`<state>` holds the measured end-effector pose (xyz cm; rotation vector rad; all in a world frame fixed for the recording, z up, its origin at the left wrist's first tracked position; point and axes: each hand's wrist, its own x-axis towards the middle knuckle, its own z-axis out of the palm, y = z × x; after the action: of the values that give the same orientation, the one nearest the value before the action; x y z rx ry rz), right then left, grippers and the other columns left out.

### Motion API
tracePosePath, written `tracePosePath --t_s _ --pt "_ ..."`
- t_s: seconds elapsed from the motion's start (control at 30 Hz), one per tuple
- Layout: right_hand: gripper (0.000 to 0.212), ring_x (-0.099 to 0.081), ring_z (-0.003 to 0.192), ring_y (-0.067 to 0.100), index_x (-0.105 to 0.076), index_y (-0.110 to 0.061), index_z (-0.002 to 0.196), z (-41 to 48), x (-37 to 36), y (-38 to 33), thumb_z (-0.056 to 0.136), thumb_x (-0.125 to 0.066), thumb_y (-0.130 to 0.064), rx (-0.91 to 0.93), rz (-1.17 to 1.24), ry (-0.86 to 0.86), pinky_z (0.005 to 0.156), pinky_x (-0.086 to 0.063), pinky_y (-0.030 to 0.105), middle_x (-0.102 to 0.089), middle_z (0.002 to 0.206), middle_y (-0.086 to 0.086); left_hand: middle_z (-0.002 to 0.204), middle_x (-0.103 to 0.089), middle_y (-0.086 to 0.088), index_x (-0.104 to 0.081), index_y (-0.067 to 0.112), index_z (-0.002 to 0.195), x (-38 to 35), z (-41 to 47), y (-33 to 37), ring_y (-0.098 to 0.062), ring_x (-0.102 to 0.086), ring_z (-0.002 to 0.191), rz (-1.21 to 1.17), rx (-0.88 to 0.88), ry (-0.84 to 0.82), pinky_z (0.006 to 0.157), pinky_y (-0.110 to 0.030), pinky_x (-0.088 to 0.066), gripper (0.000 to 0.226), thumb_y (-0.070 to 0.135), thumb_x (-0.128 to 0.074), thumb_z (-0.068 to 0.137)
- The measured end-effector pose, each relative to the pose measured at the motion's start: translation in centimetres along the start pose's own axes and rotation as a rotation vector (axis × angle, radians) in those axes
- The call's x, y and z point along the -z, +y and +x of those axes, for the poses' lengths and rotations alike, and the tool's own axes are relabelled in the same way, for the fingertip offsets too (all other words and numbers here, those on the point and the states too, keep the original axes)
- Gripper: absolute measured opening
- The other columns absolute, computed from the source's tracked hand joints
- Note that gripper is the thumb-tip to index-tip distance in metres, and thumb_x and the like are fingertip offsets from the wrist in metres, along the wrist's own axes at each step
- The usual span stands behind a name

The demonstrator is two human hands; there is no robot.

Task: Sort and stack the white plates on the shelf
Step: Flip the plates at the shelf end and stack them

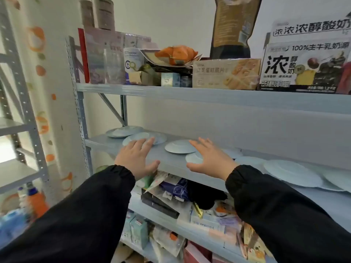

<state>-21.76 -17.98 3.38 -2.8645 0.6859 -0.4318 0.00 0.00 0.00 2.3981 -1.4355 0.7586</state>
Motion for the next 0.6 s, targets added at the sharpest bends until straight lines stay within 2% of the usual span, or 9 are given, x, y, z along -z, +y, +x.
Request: tracePosePath --t_s 0.17,0.3,0.6 --pt "0.093 0.003 0.155 0.024 -0.011 -0.042 0.158 4.6 -2.5 -3.0 0.081 -0.057 -0.068 0.016 0.011 -0.012 0.123 -0.011 0.046 -0.004 0.168 0.0 0.149 -0.039 -0.005 -0.013 0.029 0.153 -1.5 0.0 -6.1 -0.026 -0.038 0.131 0.047 0.033 0.028 0.106 -0.039 -0.035 0.086 0.073 -0.027 0.081" --pt "0.092 0.003 0.154 0.023 -0.012 -0.04 0.158 6.8 -4.5 -4.7 0.083 -0.058 -0.066 0.032 0.004 -0.02 0.123 -0.01 0.044 -0.005 0.168 0.001 0.15 -0.039 -0.004 -0.013 0.029 0.154 -2.8 0.0 -9.6 -0.024 -0.036 0.133 0.046 0.049 0.028 0.107 -0.038 -0.034 0.084 0.073 -0.028 0.083" --pt "0.092 0.001 0.154 0.026 -0.011 -0.039 0.158 11.9 -7.4 -5.4 0.083 -0.056 -0.066 0.052 0.013 -0.049 0.123 -0.014 0.047 -0.008 0.168 0.003 0.145 -0.044 -0.005 -0.021 0.024 0.153 -6.2 1.5 -13.7 -0.026 -0.041 0.129 0.07 0.05 0.0 0.105 -0.04 -0.036 0.085 0.072 -0.03 0.083"
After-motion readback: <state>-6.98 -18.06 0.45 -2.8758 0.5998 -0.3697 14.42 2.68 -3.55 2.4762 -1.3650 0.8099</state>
